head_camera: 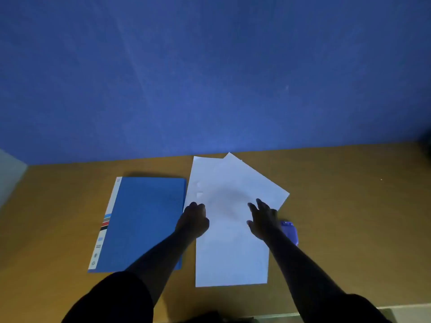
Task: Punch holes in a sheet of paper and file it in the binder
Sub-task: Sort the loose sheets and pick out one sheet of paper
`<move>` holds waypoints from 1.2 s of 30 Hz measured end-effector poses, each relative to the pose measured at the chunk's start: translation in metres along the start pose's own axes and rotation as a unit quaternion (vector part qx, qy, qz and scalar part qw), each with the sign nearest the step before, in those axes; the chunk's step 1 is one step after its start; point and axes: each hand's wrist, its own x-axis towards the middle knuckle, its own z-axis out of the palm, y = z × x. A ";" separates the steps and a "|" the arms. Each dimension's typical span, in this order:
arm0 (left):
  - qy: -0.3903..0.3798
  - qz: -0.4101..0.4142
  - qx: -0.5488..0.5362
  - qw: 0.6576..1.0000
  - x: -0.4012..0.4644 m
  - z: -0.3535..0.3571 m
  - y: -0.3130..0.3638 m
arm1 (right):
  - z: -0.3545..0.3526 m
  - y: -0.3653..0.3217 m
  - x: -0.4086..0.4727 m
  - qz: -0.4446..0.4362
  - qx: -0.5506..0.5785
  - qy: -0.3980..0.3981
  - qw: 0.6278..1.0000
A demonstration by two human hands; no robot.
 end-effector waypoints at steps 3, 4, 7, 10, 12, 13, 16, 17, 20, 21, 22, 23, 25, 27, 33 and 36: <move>-0.033 -0.020 0.001 0.999 0.002 0.016 -0.005 | 0.015 0.005 0.000 0.001 -0.021 -0.055 0.998; -0.041 -0.035 0.002 0.999 0.001 0.022 -0.008 | 0.019 0.007 -0.001 -0.004 -0.028 -0.067 0.997; -0.038 -0.105 -0.040 0.993 0.006 0.035 -0.013 | 0.023 0.010 0.003 -0.008 -0.028 -0.077 0.997; -0.008 -0.158 -0.122 0.980 0.010 0.036 -0.006 | 0.026 0.009 0.003 -0.016 -0.043 -0.073 0.996; 0.005 -0.189 -0.170 0.967 0.013 0.037 -0.003 | 0.029 0.009 0.000 -0.030 -0.049 -0.071 0.996; 0.007 -0.201 -0.189 0.961 0.014 0.036 -0.003 | 0.031 0.009 -0.001 -0.035 -0.052 -0.064 0.996; 0.018 -0.217 -0.234 0.947 0.016 0.034 -0.004 | 0.037 0.008 -0.008 -0.053 -0.066 -0.034 0.996; 0.020 -0.216 -0.242 0.946 0.016 0.034 -0.005 | 0.037 0.007 -0.010 -0.058 -0.070 -0.019 0.996; 0.026 -0.201 -0.252 0.946 0.015 0.035 -0.008 | 0.032 0.001 -0.015 -0.084 -0.086 0.057 0.991; 0.031 -0.196 -0.254 0.947 0.014 0.034 -0.009 | 0.027 -0.003 -0.019 -0.098 -0.106 0.078 0.986; 0.038 -0.194 -0.255 0.946 0.013 0.033 -0.009 | 0.023 -0.005 -0.020 -0.111 -0.120 0.096 0.982; 0.047 -0.194 -0.257 0.946 0.012 0.032 -0.010 | 0.020 -0.007 -0.022 -0.123 -0.127 0.122 0.977; 0.066 -0.189 -0.265 0.943 0.008 0.027 -0.015 | 0.014 -0.011 -0.025 -0.134 -0.129 0.149 0.971; 0.083 -0.175 -0.275 0.942 0.004 0.023 -0.018 | 0.010 -0.017 -0.026 -0.147 -0.128 0.173 0.965; 0.106 -0.180 -0.338 0.918 -0.002 0.014 -0.025 | 0.002 -0.048 -0.035 -0.217 -0.089 0.157 0.959; 0.087 -0.171 -0.382 0.904 -0.004 0.012 -0.026 | 0.008 -0.070 -0.041 -0.255 -0.053 0.133 0.956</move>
